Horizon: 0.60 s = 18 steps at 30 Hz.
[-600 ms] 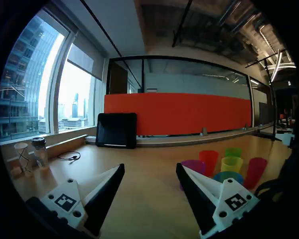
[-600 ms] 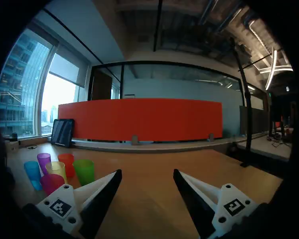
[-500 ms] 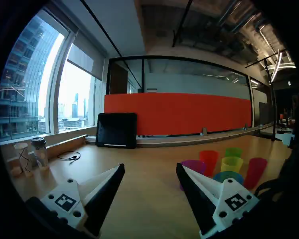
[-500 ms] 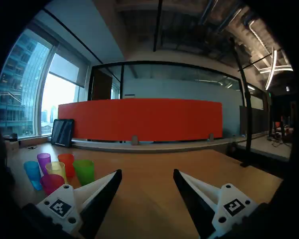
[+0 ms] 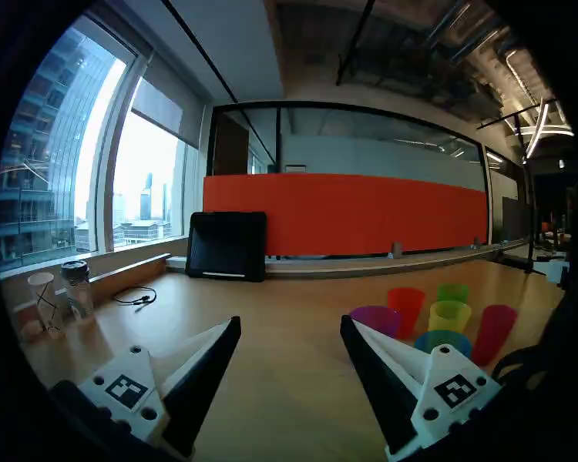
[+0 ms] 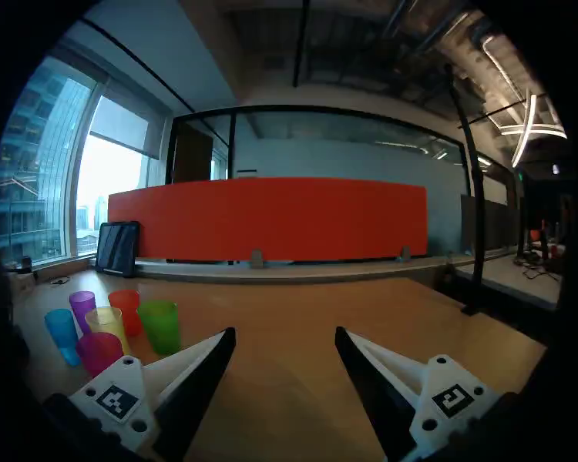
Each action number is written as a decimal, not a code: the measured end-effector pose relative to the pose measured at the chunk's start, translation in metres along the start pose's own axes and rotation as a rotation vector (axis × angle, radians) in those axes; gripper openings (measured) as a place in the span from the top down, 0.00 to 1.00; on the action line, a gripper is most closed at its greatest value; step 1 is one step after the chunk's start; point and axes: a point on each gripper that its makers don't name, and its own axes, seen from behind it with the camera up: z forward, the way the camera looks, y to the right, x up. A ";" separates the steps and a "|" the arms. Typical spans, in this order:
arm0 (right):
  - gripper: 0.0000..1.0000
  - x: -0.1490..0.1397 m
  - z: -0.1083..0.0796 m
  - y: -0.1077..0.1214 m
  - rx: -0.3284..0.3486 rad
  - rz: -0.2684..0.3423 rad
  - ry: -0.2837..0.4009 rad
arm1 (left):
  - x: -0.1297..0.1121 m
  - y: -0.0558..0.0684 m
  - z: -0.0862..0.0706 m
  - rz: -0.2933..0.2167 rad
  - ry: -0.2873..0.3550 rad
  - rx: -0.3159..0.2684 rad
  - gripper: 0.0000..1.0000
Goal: Pour water
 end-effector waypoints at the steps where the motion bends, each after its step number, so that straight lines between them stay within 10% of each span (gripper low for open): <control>1: 0.00 0.003 0.000 0.000 0.002 0.003 -0.003 | 0.003 -0.001 0.001 -0.002 -0.003 0.001 0.04; 18: 0.00 0.093 0.006 -0.012 0.086 -0.001 0.010 | 0.103 -0.011 0.010 -0.006 0.013 -0.021 0.04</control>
